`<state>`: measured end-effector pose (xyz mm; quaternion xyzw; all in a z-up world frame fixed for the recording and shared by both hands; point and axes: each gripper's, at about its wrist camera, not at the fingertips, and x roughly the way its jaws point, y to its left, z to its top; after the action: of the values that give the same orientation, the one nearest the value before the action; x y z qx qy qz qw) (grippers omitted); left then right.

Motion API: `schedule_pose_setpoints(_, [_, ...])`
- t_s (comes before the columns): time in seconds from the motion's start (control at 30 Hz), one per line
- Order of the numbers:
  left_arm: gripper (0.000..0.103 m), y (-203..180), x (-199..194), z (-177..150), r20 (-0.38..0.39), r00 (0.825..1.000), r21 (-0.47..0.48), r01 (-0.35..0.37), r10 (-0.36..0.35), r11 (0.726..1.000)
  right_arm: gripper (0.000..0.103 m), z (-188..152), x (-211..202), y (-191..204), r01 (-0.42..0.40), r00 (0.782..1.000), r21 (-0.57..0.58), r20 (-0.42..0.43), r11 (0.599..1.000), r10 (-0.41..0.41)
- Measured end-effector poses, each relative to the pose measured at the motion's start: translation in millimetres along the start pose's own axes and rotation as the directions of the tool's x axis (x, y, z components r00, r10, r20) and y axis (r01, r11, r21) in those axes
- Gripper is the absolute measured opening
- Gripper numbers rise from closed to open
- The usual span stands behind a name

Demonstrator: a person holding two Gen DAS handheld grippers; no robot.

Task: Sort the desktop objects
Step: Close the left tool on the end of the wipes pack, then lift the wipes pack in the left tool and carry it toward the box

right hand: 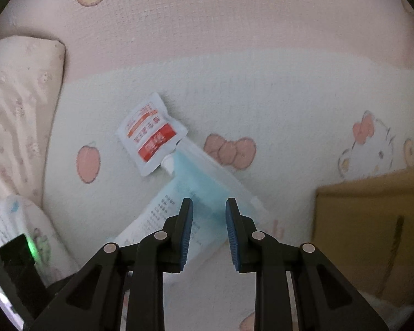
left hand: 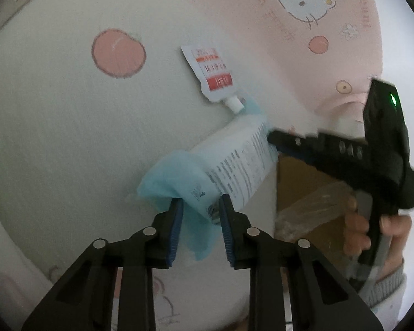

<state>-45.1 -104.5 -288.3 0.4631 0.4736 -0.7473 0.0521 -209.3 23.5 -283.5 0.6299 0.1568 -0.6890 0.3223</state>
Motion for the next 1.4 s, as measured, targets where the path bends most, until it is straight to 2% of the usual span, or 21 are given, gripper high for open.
schedule_pose_setpoints(0.27, [0.030,1.0,0.7,46.1,0.029,0.999,0.027,-0.033,0.032,0.999,0.021,-15.4,-4.3,-9.0,-0.019,1.000,0.009,-0.023,1.000,0.019])
schedule_pose_setpoints(0.43, [0.030,7.1,-1.3,62.0,0.029,0.999,0.008,-0.043,0.043,0.999,0.021,-21.5,-3.7,-14.1,-0.066,0.997,0.041,-0.036,0.997,0.068])
schedule_pose_setpoints(0.5, [0.038,11.6,-5.5,63.0,0.029,0.998,-0.017,-0.052,0.052,0.999,0.021,-25.8,-1.5,-7.1,-0.072,0.996,0.034,-0.044,0.997,0.073])
schedule_pose_setpoints(0.53, [0.048,14.7,-8.7,63.0,0.034,0.998,-0.033,-0.044,0.045,0.998,0.021,-27.5,-1.5,-3.2,-0.072,0.996,0.029,-0.050,0.997,0.073])
schedule_pose_setpoints(0.57, [0.054,18.1,-12.6,62.3,0.048,0.998,-0.053,-0.023,0.026,0.998,0.021,-30.7,-2.6,-3.2,-0.072,0.996,0.020,-0.053,0.997,0.073])
schedule_pose_setpoints(0.6, [0.055,20.8,-16.2,62.4,0.063,0.998,-0.072,0.003,0.002,0.997,0.021,-31.3,-4.2,-1.4,-0.073,0.996,0.010,-0.047,0.997,0.074])
schedule_pose_setpoints(0.67, [0.057,25.5,-22.2,63.6,0.087,0.995,-0.103,0.062,-0.053,0.993,0.035,-33.2,-6.7,2.9,-0.075,0.997,0.002,-0.023,0.997,0.075])
schedule_pose_setpoints(0.7, [0.057,27.4,-23.6,64.2,0.092,0.993,-0.114,0.083,-0.072,0.990,0.062,-34.5,-11.8,1.0,-0.080,0.997,0.003,0.001,0.997,0.080])
schedule_pose_setpoints(0.73, [0.058,27.7,-23.7,64.1,0.094,0.993,-0.119,0.089,-0.078,0.989,0.080,-35.5,-15.7,-1.3,-0.088,0.996,0.007,0.022,0.996,0.088])
schedule_pose_setpoints(0.83, [0.058,26.4,-21.4,62.3,0.090,0.994,-0.110,0.067,-0.057,0.992,0.080,-34.5,-23.2,-7.9,-0.146,0.987,0.028,0.076,0.989,0.143])
schedule_pose_setpoints(1.07, [0.059,15.2,-7.3,55.6,0.021,1.000,-0.019,0.002,-0.001,1.000,0.080,-21.1,1.7,-14.6,-0.153,0.988,0.130,0.045,0.980,0.149])
schedule_pose_setpoints(1.17, [0.059,12.7,-0.9,53.8,0.005,1.000,-0.005,-0.003,0.003,1.000,0.080,-19.5,5.1,-26.1,-0.165,0.986,0.170,0.039,0.972,0.161])
schedule_pose_setpoints(1.3, [0.059,13.2,-2.7,50.5,0.045,0.997,-0.006,-0.059,0.059,0.998,0.081,-16.2,20.0,-27.4,-0.175,0.985,0.194,0.021,0.965,0.174])
schedule_pose_setpoints(1.4, [0.059,14.2,-3.5,50.2,0.039,0.998,-0.013,-0.041,0.041,0.999,0.081,-13.6,26.1,-28.0,-0.183,0.983,0.207,0.020,0.961,0.182])
